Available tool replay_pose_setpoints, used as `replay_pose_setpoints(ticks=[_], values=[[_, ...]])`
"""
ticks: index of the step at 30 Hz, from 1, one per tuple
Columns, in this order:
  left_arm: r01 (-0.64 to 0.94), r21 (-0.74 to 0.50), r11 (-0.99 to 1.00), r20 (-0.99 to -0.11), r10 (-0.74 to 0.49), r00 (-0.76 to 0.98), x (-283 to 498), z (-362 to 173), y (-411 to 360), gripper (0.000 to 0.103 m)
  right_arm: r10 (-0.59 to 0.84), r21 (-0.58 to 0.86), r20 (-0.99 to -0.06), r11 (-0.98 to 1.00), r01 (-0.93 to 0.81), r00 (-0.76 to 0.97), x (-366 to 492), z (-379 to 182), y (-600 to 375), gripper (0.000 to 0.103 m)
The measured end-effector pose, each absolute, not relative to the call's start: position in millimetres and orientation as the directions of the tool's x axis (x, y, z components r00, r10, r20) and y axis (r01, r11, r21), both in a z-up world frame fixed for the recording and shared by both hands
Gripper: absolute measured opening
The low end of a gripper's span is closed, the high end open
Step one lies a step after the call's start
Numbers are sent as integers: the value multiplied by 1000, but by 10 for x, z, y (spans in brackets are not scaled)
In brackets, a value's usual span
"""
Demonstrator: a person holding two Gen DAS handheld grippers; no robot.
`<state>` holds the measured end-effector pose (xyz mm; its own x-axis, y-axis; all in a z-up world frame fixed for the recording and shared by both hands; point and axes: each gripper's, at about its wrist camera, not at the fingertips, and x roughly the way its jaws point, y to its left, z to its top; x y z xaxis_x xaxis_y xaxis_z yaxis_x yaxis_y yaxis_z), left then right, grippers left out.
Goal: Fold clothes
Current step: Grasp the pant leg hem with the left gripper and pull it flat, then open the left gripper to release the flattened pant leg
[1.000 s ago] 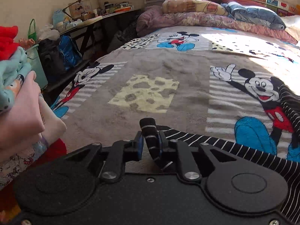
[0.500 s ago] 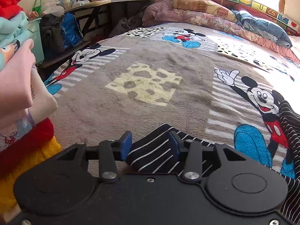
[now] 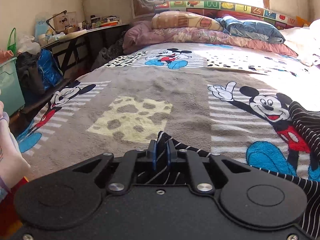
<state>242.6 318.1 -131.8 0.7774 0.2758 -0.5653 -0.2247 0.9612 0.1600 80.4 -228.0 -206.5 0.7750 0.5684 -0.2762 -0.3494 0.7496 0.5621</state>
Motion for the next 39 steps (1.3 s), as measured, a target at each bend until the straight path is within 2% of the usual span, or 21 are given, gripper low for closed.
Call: replay_pose_setpoints(ticks=[3, 6, 9, 11, 12, 14, 16, 18, 20, 25, 31, 33, 36, 39], values=[[-258, 262, 930, -579, 365, 729, 2458, -1429, 3151, 21, 568, 562, -276, 750, -349, 775, 805, -2064, -2279, 70], [-334, 245, 910, -553, 414, 723, 2373, -1305, 3150, 25, 568, 561, -277, 751, -349, 775, 809, -2063, -2276, 70], [-396, 202, 896, -538, 440, 719, 2254, -1158, 3076, 25, 567, 558, -281, 753, -348, 775, 811, -2058, -2271, 70], [-416, 72, 907, -568, 380, 730, 2131, -1025, 3004, 29, 565, 556, -285, 755, -347, 774, 813, -2051, -2264, 70], [-415, 6, 910, -579, 342, 740, 2078, -973, 2961, 43, 564, 555, -289, 757, -345, 774, 815, -2045, -2260, 70], [-397, -142, 907, -594, 243, 767, 1940, -895, 2844, 59, 562, 554, -298, 760, -340, 772, 813, -2025, -2254, 70], [-368, -291, 883, -605, 129, 786, 1786, -855, 2695, 61, 561, 556, -310, 762, -333, 767, 790, -1986, -2255, 70], [-336, -433, 836, -597, 14, 802, 1632, -816, 2546, 67, 560, 558, -323, 764, -325, 763, 767, -1947, -2256, 70], [-288, -510, 810, -585, -82, 807, 1512, -823, 2266, 68, 559, 560, -335, 766, -317, 758, 744, -1908, -2257, 70], [-166, -514, 842, -548, -173, 818, 1117, -1053, 1669, 68, 543, 575, -342, 766, -286, 767, 636, -1781, -2323, 73], [-158, -424, 892, -538, -108, 836, 875, -1611, 1417, 68, 494, 611, -397, 771, -178, 773, 852, -1665, -2482, 73], [-147, -364, 920, -529, -74, 845, 875, -1550, 1333, 68, 494, 595, -424, 784, -177, 759, 1018, -1611, -2495, 76], [-108, -340, 934, -480, -73, 874, 869, -1470, 1248, 68, 491, 582, -435, 793, -181, 755, 1327, -1505, -2511, 77], [-129, -309, 942, -517, -53, 854, 956, -1562, 1232, 69, 495, 605, -416, 777, -174, 763, 1744, -1368, -2540, 77]])
